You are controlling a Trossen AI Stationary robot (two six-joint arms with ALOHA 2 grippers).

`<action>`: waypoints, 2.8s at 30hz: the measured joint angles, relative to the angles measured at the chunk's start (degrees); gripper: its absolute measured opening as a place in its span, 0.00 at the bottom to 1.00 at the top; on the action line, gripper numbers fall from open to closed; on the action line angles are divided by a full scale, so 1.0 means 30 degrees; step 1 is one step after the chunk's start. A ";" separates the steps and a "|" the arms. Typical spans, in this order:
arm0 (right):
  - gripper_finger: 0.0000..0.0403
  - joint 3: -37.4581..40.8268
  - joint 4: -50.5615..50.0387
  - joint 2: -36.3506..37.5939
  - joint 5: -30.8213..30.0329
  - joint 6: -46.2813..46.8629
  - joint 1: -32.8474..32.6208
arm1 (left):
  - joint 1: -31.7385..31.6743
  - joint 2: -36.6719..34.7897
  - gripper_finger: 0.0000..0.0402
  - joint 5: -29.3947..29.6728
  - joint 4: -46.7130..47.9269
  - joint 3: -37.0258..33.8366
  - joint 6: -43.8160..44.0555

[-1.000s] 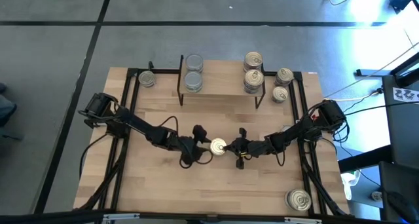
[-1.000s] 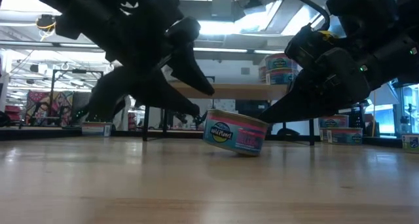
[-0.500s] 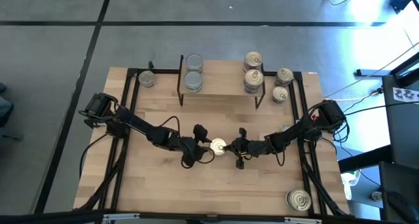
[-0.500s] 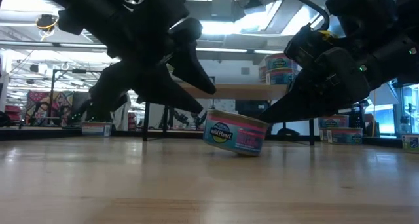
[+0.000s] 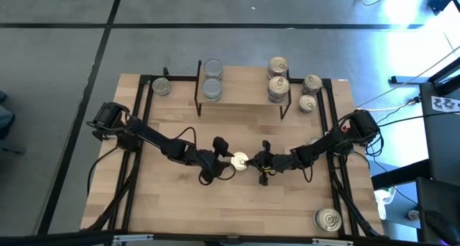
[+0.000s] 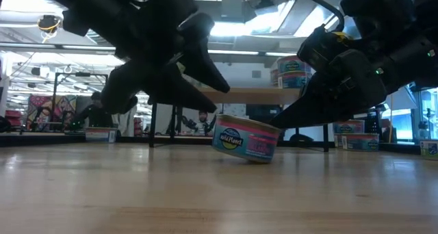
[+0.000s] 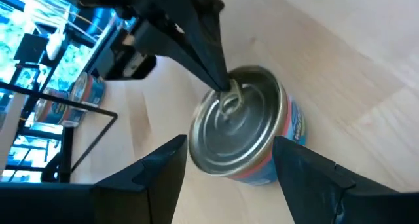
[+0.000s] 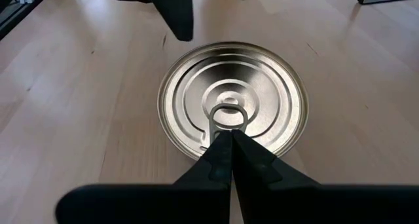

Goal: Stack canned seafood by type on shelf
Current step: Put the blue pink tuna can on the shelf aligned with the other blue pink tuna can

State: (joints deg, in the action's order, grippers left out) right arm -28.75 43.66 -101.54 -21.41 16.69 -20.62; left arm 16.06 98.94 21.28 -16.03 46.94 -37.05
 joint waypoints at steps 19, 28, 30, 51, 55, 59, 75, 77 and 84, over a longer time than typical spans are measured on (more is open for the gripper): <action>0.04 0.0000 0.0000 0.0000 0.0007 -0.0007 0.0000 | 0.1240 0.0000 0.97 0.0866 0.1392 -0.0007 -0.0917; 0.04 0.0000 0.0008 -0.0007 0.0001 -0.0007 0.0000 | 0.1688 0.0000 0.95 0.0014 0.1462 -0.0022 0.1259; 0.04 0.0000 0.0008 -0.0007 0.0000 -0.0007 -0.0007 | 0.1702 0.0000 0.95 -0.0262 0.0824 -0.0009 0.0674; 0.04 -0.0029 0.0118 -0.0009 0.0021 -0.0007 -0.0015 | 0.0626 0.3175 0.95 0.2418 -0.2306 -0.0015 -0.4723; 0.04 -0.0029 0.0124 -0.0007 0.0022 -0.0004 -0.0015 | 0.0246 0.3402 0.95 0.2392 -0.2548 -0.0015 -0.5107; 0.04 -0.0022 0.0196 -0.0009 0.0029 0.0000 -0.0015 | 0.0129 0.3905 0.95 0.2321 -0.3774 0.0053 -0.5815; 0.04 -0.0007 0.0270 -0.0028 0.0051 0.0073 -0.0015 | 0.0253 0.4743 0.71 0.2217 -0.4463 0.0612 -0.5405; 0.04 -0.0007 0.0293 -0.0029 0.0044 0.0080 -0.0015 | 0.0275 0.4750 0.65 0.2229 -0.4467 0.0612 -0.5104; 0.04 0.0000 -0.0093 0.0842 -0.0107 -0.0010 -0.0031 | 0.0381 0.4670 0.47 0.2221 -0.4564 0.0590 -0.3448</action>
State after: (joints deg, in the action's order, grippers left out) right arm -28.75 43.38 -99.01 -21.73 16.66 -20.72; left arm 17.20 112.95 27.94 -29.72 48.71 -47.39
